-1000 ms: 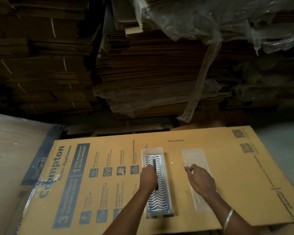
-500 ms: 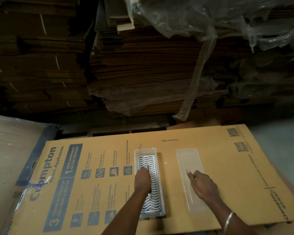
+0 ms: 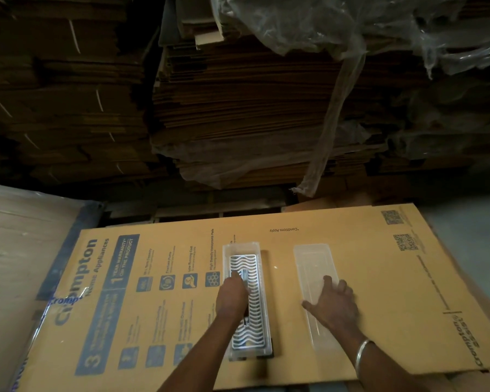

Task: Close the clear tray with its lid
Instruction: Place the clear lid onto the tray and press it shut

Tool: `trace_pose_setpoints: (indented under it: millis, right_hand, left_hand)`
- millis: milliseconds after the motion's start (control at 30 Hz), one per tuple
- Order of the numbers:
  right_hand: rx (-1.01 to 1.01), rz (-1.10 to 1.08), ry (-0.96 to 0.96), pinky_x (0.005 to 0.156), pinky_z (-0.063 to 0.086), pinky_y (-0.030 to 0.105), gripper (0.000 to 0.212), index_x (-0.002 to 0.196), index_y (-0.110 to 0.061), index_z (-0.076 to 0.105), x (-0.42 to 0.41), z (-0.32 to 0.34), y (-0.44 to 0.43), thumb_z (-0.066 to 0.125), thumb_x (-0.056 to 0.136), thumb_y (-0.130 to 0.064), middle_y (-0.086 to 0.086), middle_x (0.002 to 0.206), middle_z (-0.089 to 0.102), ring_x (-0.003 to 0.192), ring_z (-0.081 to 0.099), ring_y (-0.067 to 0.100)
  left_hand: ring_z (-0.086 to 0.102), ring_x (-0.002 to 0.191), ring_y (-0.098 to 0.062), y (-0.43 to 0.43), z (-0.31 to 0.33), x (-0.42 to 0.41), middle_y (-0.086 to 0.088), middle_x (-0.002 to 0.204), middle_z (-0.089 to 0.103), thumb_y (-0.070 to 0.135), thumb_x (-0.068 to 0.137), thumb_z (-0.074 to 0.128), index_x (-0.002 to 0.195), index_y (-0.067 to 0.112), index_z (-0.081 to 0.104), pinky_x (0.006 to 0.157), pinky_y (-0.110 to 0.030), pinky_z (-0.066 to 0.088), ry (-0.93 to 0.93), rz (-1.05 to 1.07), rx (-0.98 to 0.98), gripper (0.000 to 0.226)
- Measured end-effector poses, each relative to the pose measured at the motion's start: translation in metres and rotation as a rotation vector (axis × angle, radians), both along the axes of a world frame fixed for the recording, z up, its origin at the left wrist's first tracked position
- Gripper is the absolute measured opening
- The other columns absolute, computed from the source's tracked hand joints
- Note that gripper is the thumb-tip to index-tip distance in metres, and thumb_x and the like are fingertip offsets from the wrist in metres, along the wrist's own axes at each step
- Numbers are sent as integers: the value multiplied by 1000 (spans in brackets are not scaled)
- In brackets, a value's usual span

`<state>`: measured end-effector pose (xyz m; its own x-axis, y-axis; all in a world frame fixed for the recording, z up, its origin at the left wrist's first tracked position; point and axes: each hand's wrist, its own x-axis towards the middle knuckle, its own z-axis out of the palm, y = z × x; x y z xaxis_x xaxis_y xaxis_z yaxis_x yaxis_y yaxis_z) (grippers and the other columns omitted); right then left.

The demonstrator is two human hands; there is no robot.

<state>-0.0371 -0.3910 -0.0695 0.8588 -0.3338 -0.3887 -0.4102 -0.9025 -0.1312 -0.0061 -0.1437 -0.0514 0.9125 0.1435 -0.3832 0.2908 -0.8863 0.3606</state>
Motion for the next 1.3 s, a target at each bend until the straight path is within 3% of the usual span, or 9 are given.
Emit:
trace_pose_setpoints:
  millis: [200,333,533,867,1000,1133,1233,1300]
  right_hand:
    - [-4,-41,10,90,52,42,106,145,-21,30,6,-2,4,73,63,-74,15,133,40,123,40,34]
    - [10,-62,18,90,50,43,111,150,-22,23,11,7,8,72,65,-75,18,134,37,121,39,37]
    - [126,-65,-15,84,49,46,115,154,-29,13,19,41,35,71,66,-75,19,137,34,122,37,37]
    - [165,103,-34,89,50,47,114,155,-36,8,1,75,134,65,67,-82,21,143,28,128,34,38]
    - [151,116,11,90,51,47,114,155,-37,7,-2,66,164,65,67,-81,20,142,27,127,32,37]
    - [96,129,41,87,52,45,114,156,-37,7,-4,55,181,64,67,-81,20,141,27,125,32,35]
    - [64,126,50,86,50,43,113,156,-36,8,-4,51,188,62,69,-81,19,140,28,125,33,34]
    - [53,117,39,87,50,43,112,157,-34,9,-3,50,193,62,69,-81,19,141,28,125,33,34]
  left_hand:
    - [71,82,-22,23,20,-14,1,92,75,49,96,57,110,25,61,57,-29,46,-182,51,22,27]
    - [63,67,-17,47,18,-20,1,86,73,47,96,63,105,22,61,50,-29,45,-271,135,-55,26]
    - [63,68,-17,79,9,-27,-2,86,74,34,96,66,99,16,63,53,-27,38,-289,203,-208,19]
    - [74,82,-22,104,-8,-43,-3,88,79,46,97,60,93,25,70,81,-40,60,9,132,-439,23]
    - [75,72,-23,108,-3,-51,-7,82,77,42,102,54,94,12,73,74,-40,62,193,160,-633,37]
    - [71,68,-21,111,3,-60,-13,86,74,28,101,54,99,7,70,65,-33,58,363,158,-787,28]
    - [71,70,-19,112,2,-63,-12,91,77,29,93,68,101,9,66,68,-31,58,419,120,-783,22]
    - [72,71,-20,111,1,-65,-14,91,79,32,81,83,104,8,63,64,-29,58,436,70,-772,39]
